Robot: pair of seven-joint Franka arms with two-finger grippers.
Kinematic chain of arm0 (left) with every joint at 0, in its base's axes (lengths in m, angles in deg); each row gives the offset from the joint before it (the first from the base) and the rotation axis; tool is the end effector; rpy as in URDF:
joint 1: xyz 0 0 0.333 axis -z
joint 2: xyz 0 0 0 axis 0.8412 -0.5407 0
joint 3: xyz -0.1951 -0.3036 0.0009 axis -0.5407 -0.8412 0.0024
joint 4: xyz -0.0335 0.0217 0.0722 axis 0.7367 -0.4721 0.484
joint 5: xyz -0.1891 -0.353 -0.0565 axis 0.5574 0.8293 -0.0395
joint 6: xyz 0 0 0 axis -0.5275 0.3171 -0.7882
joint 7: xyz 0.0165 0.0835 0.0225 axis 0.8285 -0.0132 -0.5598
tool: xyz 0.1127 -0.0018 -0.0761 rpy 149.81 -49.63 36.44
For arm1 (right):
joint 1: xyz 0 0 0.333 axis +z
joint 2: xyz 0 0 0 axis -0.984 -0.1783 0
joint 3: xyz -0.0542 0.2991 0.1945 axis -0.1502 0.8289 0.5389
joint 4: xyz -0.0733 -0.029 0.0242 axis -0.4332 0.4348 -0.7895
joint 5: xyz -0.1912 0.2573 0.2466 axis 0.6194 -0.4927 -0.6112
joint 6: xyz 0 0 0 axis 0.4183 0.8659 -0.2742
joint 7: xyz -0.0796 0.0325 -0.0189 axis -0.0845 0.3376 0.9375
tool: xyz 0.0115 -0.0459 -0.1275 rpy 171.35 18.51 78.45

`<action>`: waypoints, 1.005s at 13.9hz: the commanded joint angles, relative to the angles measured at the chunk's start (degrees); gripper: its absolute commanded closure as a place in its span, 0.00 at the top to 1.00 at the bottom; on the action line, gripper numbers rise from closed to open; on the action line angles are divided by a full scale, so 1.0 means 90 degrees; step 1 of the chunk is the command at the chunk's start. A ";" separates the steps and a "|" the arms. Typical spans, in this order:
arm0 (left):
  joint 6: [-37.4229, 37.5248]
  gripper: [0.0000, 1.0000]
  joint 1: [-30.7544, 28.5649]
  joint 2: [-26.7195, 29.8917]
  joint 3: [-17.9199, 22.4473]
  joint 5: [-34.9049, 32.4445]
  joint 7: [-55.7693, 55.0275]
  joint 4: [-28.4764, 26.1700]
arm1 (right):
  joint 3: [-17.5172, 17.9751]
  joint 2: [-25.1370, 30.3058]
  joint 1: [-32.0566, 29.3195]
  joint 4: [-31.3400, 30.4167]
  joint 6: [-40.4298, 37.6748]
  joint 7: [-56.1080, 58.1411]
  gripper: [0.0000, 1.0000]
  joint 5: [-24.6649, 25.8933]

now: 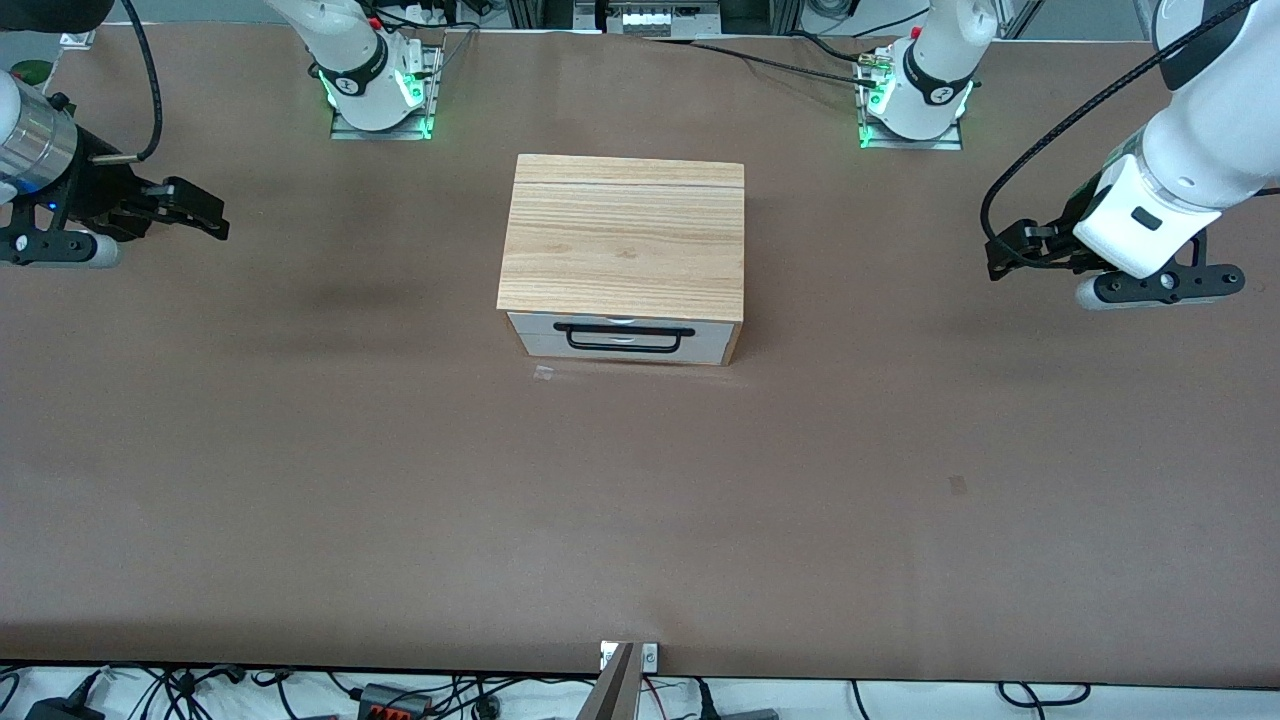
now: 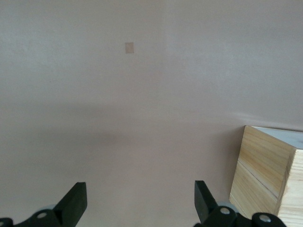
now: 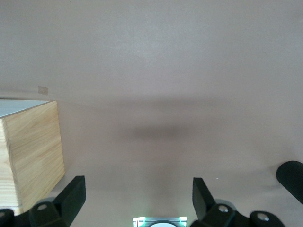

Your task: Pull top drawer with both arms simultaneously

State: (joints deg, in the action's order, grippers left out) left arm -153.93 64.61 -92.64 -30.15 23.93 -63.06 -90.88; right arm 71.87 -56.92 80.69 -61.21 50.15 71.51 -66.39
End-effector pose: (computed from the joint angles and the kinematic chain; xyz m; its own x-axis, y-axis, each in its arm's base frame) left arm 0.5742 -0.0879 0.5879 0.9926 0.0991 -0.0703 0.0993 -0.9951 -0.0017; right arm 0.5512 0.0329 0.6000 0.9927 -0.0247 -0.1181 -0.0251 -0.9997 -0.0023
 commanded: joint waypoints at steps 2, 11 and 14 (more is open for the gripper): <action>-0.0015 1.00 -0.0093 0.0036 -0.0072 0.0083 -0.0075 0.0016 | 0.0020 -0.0023 0.0049 0.0158 -0.0156 -0.0069 1.00 0.0098; 0.0005 1.00 -0.0054 -0.0355 -0.0062 0.0747 -0.0261 0.0426 | 0.0020 -0.0101 0.0030 0.0138 -0.0185 0.0048 1.00 0.0078; -0.0044 1.00 -0.0025 -0.0540 -0.0072 0.0941 -0.0203 0.0436 | 0.0059 -0.0471 0.0059 0.0148 -0.0537 0.0000 1.00 -0.0349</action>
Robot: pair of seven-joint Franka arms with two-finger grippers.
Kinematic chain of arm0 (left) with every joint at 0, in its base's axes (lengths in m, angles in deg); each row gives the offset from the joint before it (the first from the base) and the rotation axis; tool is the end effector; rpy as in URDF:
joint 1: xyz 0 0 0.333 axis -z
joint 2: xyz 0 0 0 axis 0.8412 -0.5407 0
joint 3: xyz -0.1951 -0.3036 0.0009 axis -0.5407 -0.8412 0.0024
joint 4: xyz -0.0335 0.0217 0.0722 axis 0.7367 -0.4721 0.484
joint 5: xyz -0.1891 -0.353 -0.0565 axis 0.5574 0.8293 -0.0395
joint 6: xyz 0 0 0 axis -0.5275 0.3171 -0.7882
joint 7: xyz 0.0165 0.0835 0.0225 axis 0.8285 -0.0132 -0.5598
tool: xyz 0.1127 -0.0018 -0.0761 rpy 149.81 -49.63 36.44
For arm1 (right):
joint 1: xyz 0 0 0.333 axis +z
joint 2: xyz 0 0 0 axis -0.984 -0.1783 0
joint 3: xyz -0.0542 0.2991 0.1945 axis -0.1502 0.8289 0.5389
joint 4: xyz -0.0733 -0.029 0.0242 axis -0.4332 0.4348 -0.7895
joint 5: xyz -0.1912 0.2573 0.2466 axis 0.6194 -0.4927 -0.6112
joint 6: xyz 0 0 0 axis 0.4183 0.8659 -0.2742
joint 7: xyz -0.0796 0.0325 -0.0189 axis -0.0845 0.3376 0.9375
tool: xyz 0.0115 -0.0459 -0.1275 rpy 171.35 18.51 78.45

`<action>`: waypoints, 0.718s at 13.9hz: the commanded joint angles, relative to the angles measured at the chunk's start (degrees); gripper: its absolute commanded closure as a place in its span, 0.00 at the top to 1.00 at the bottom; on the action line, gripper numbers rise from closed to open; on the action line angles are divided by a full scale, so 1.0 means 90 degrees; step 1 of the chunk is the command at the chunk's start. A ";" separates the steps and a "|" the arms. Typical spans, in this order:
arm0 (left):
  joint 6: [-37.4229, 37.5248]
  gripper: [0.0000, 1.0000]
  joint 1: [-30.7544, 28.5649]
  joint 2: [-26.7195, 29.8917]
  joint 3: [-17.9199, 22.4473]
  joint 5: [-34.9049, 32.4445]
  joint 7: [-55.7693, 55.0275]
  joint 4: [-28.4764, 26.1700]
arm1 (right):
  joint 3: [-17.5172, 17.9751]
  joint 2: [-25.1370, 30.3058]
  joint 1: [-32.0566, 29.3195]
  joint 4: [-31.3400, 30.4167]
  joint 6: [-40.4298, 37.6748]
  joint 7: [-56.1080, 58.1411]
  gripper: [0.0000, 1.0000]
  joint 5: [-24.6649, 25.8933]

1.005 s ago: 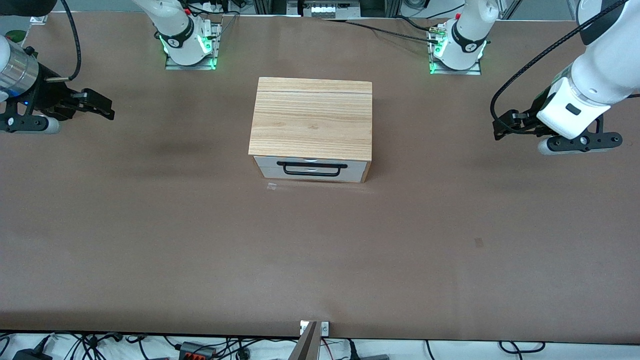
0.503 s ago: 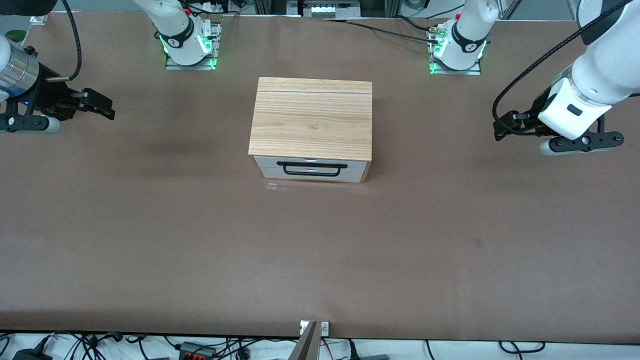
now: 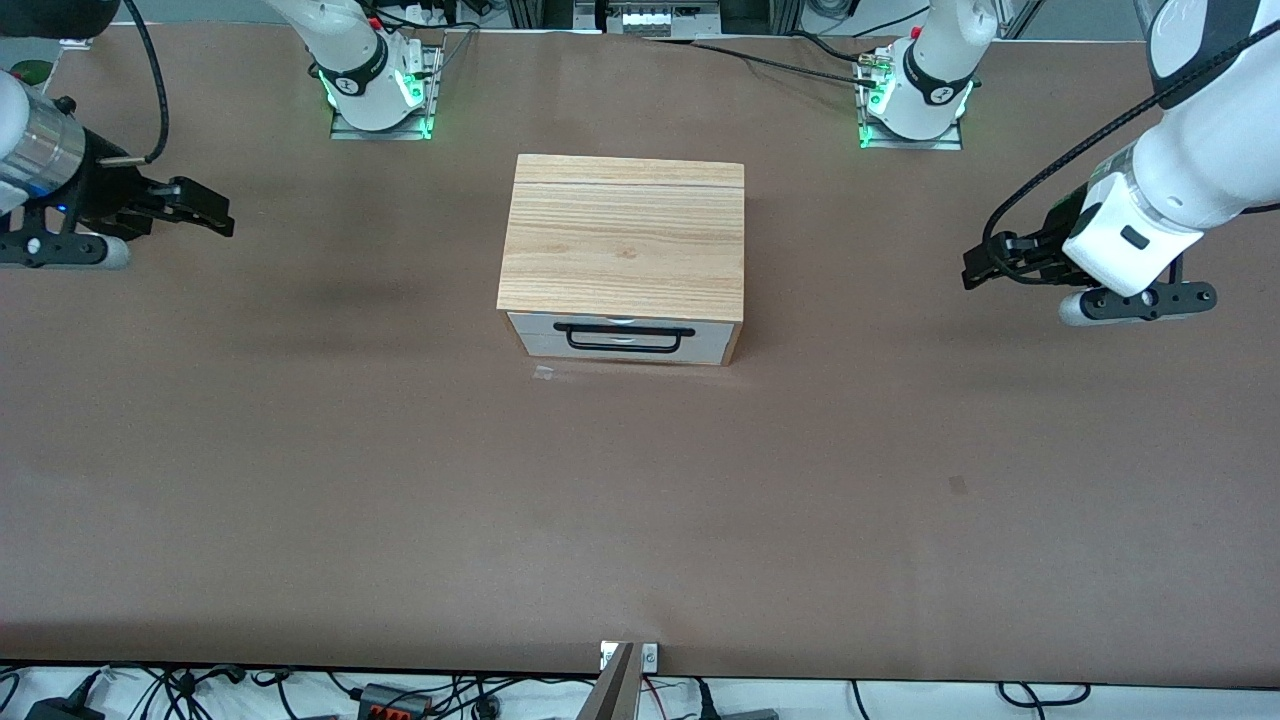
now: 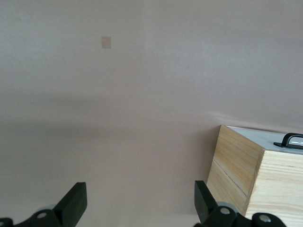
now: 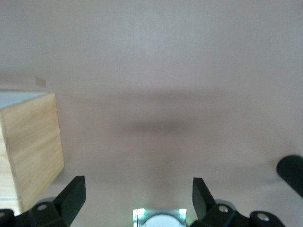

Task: Pull top drawer with both arms simultaneously
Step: 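Reach both grippers toward the black drawer handle ends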

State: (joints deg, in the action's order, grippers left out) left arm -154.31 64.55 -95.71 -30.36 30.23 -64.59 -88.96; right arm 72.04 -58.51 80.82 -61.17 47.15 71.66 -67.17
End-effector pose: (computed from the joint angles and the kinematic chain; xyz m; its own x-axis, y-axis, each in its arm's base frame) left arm 0.5895 -0.1060 0.5740 0.9855 0.1263 -0.1133 0.1377 -0.9855 0.0988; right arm 0.5504 0.0375 0.5816 0.9802 -0.0155 -0.1974 -0.0181 -0.9998 -0.0111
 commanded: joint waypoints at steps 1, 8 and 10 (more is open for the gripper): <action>-0.0012 1.00 0.0001 -0.0268 -0.0048 0.0668 -0.0041 0.0242 | 0.0040 -0.0325 0.0064 0.0144 -0.0214 -0.0027 1.00 -0.0507; -0.0899 1.00 -0.0019 -0.2024 -0.0048 0.3890 0.1682 0.0379 | 0.0050 -0.1232 0.0044 0.0144 0.0078 0.0206 1.00 -0.3524; -0.0988 1.00 0.0040 -0.2512 -0.0067 0.4692 0.2338 0.0379 | 0.0060 -0.1427 0.0209 0.0115 0.0303 0.0771 1.00 -0.4120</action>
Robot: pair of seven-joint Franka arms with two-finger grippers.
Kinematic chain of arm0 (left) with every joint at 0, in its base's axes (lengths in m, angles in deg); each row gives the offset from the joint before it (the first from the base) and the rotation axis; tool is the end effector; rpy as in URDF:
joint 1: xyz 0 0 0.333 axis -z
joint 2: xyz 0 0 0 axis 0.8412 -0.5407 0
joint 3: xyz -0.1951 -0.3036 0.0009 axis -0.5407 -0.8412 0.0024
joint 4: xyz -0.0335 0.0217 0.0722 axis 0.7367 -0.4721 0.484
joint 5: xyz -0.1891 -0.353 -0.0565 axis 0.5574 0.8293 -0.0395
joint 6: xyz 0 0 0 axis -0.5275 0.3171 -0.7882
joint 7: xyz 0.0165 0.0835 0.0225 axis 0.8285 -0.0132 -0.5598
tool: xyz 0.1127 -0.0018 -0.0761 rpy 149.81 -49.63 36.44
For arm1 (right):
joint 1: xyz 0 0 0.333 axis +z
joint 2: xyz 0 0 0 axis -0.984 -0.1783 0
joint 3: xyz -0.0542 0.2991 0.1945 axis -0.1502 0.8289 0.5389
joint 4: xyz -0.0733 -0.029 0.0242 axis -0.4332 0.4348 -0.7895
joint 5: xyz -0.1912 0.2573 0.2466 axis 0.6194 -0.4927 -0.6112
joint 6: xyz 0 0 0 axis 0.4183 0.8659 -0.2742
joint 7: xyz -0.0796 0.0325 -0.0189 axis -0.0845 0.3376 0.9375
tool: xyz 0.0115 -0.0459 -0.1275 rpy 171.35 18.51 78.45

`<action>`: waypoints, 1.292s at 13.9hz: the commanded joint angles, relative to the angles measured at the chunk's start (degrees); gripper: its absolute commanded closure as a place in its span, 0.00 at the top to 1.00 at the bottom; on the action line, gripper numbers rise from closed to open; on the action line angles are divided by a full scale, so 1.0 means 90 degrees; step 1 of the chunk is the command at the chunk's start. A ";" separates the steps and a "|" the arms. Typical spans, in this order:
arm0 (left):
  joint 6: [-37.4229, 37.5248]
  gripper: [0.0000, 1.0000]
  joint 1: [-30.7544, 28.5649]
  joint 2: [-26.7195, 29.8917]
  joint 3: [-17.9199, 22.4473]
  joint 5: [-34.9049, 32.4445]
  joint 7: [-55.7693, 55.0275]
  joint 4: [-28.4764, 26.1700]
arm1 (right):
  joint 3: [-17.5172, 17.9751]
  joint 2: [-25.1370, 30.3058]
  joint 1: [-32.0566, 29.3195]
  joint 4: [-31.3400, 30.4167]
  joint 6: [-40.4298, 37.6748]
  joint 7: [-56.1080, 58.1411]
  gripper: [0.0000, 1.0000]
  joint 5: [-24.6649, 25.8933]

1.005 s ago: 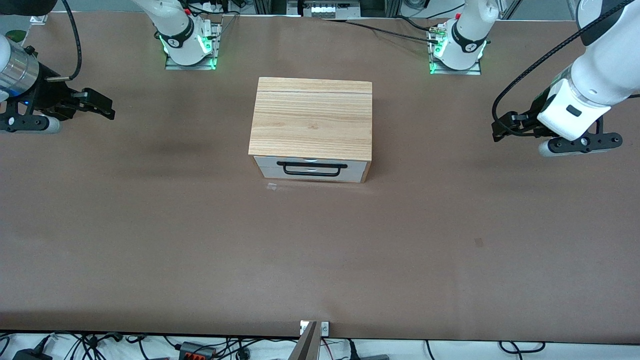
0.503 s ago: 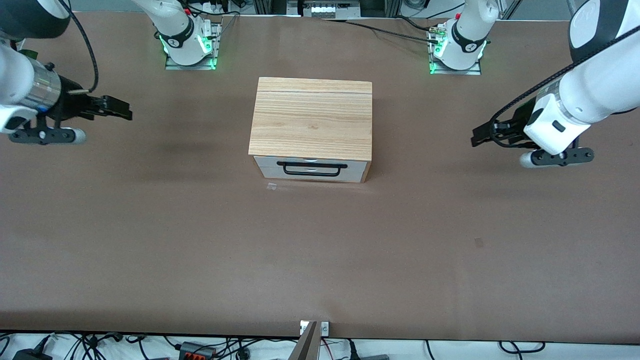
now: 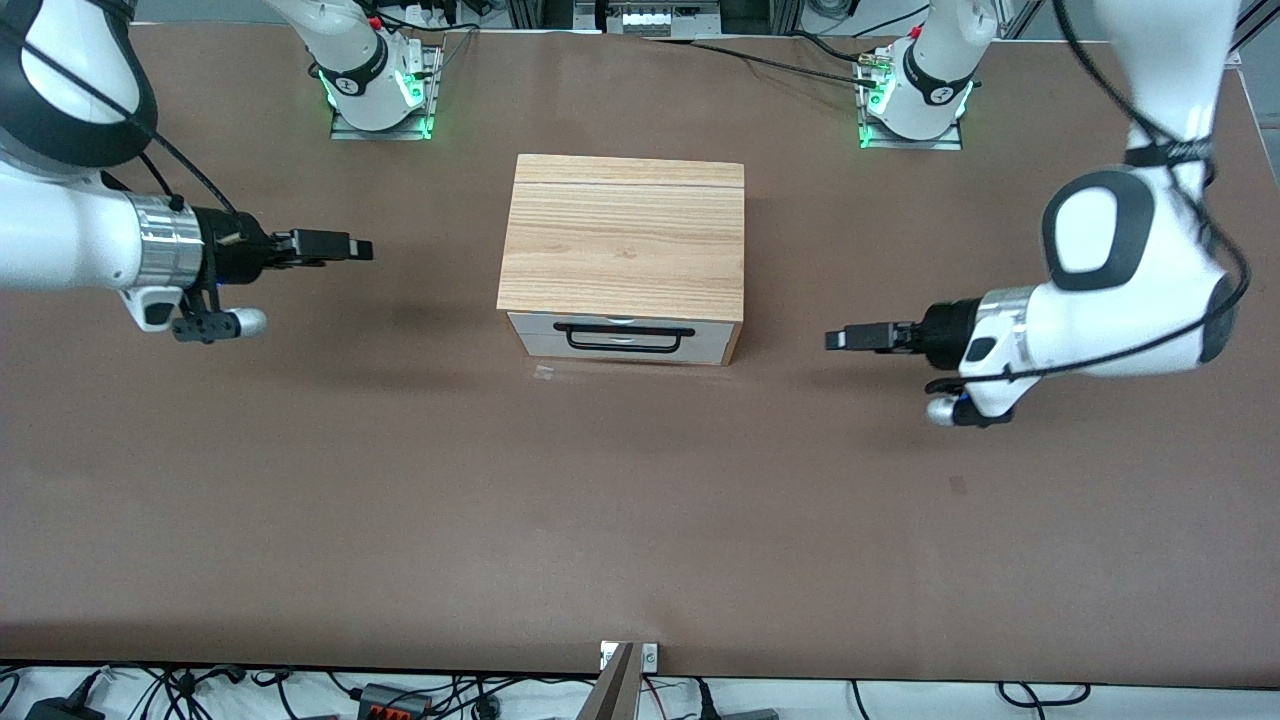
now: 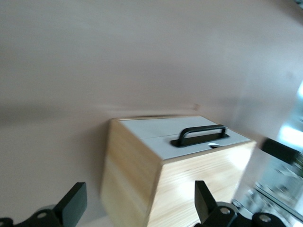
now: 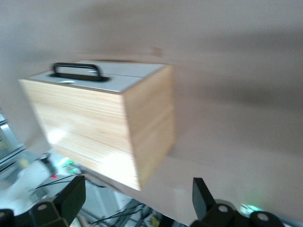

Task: Pull top drawer with both arms simultaneously
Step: 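Reach both grippers toward the black drawer handle ends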

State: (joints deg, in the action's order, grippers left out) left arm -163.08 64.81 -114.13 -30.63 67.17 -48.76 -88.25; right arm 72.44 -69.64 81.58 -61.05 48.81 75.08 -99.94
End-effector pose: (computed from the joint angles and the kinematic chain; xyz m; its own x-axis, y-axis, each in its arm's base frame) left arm 0.6635 -0.1868 0.4137 0.9580 -0.0200 -0.2861 0.1755 -0.7481 0.6400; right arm 0.5932 0.1260 0.4966 0.9308 0.0983 -0.3521 -0.1163 -0.8336 -0.5400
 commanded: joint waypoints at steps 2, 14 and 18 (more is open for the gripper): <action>-0.0052 1.00 0.0021 -0.0875 -0.0067 0.1767 0.1116 0.0251 | 0.0015 -0.0425 0.0341 0.0044 0.0575 0.0841 1.00 -0.0967; -0.0111 1.00 0.0841 -0.1912 -0.0096 0.3296 0.2925 0.0212 | 0.0015 -0.2262 0.1258 -0.1019 0.2334 0.5458 1.00 -0.6062; -0.0394 1.00 0.1056 -0.2058 -0.0096 0.3549 0.2945 0.0153 | 0.0015 -0.2467 0.1435 -0.1168 0.2384 0.5657 1.00 -0.6526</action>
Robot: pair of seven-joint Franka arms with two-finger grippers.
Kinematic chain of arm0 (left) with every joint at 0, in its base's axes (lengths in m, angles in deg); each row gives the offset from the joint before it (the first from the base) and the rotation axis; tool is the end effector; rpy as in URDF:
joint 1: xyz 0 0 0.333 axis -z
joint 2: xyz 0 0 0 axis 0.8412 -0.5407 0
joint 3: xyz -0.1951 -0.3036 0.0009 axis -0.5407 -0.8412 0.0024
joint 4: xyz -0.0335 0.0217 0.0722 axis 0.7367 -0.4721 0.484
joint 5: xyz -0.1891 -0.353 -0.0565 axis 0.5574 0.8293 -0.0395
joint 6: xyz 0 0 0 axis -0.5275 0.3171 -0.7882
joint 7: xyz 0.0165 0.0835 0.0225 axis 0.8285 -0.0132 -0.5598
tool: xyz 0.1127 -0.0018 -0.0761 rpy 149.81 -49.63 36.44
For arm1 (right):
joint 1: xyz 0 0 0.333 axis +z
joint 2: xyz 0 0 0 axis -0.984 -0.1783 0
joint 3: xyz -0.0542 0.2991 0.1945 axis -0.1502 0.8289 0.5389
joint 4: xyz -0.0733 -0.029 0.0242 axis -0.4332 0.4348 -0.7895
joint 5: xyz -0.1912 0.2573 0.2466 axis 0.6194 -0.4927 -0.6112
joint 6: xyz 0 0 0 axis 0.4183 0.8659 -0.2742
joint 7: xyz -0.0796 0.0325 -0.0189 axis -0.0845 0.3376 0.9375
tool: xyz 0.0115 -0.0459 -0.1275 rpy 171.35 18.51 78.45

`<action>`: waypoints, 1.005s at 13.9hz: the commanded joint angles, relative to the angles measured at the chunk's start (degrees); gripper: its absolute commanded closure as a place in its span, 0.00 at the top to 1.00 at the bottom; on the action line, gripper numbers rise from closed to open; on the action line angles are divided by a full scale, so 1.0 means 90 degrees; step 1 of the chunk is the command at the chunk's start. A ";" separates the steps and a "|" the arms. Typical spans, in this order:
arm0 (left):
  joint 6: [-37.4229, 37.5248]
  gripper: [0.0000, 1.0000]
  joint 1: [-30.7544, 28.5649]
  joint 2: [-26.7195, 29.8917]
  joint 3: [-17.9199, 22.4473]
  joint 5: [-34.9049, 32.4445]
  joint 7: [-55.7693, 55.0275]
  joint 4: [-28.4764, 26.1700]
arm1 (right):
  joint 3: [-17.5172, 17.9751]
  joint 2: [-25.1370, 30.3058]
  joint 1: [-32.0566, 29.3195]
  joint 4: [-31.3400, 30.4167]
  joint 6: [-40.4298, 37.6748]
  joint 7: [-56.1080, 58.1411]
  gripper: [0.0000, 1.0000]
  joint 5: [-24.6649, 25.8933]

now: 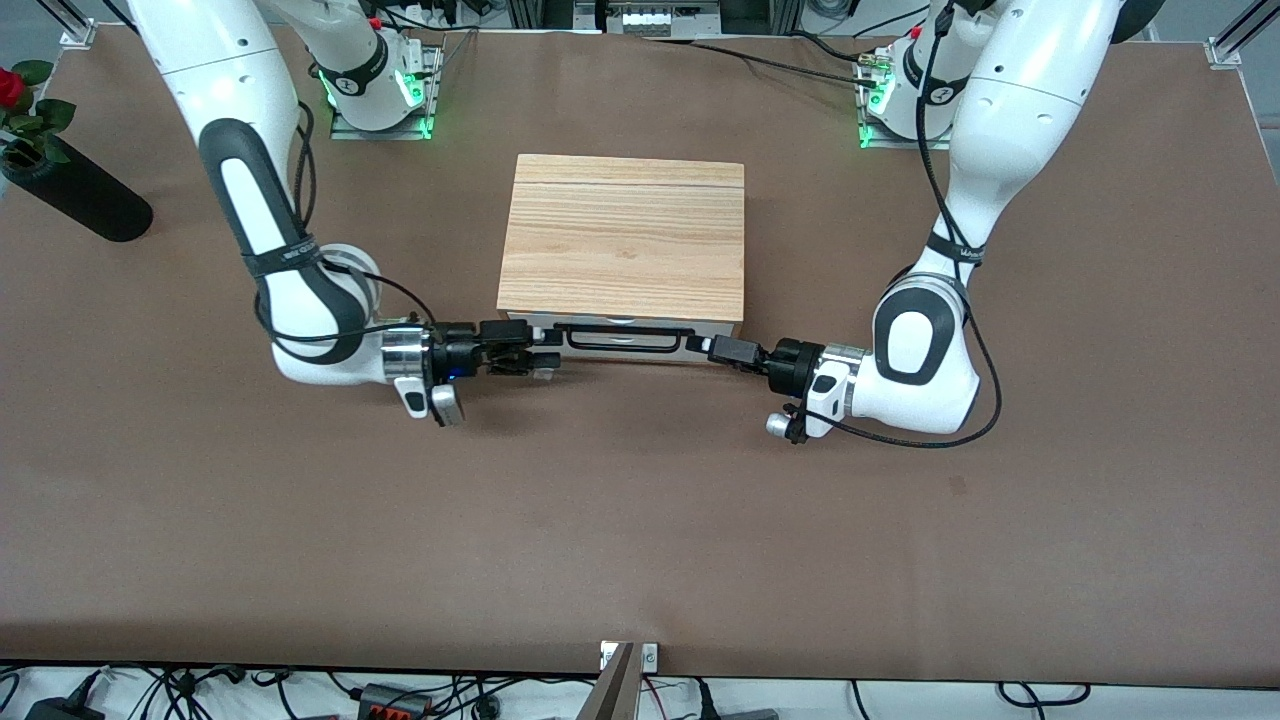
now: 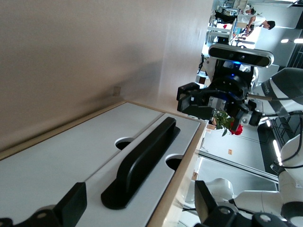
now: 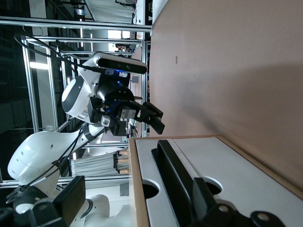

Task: Pull top drawer with both arms simultaneously
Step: 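Close both grippers on the black handle's two ends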

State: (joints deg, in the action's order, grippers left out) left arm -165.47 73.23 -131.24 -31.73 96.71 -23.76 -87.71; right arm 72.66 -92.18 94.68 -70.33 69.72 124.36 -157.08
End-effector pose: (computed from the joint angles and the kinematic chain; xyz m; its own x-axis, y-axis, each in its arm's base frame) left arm 0.6498 -0.3269 0.2509 0.9454 -0.2257 -0.2350 0.1355 -0.3835 0.9135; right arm 0.6166 0.3052 0.2493 0.9963 0.0859 0.0007 0.0162 -0.1799 -0.9836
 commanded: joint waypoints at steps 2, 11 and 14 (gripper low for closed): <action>-0.0148 0.95 0.0131 -0.0226 0.0025 0.0579 0.0390 0.0083 | -0.0010 -0.0060 0.0029 -0.0147 0.0168 0.0182 0.90 -0.0177; -0.0070 0.69 0.0180 -0.0265 -0.0014 0.1781 0.1806 -0.0531 | -0.0010 -0.0265 0.0117 -0.0147 0.0188 0.0484 0.38 -0.0187; 0.0203 0.57 0.0112 -0.0275 -0.0014 0.1821 0.1925 -0.0551 | -0.0010 -0.0266 0.0117 -0.0147 0.0168 0.0562 0.29 -0.0187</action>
State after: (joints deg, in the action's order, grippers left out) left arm -165.37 74.68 -134.22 -31.91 111.48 -8.69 -91.84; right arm 72.52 -94.80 95.50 -71.29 71.46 127.46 -157.39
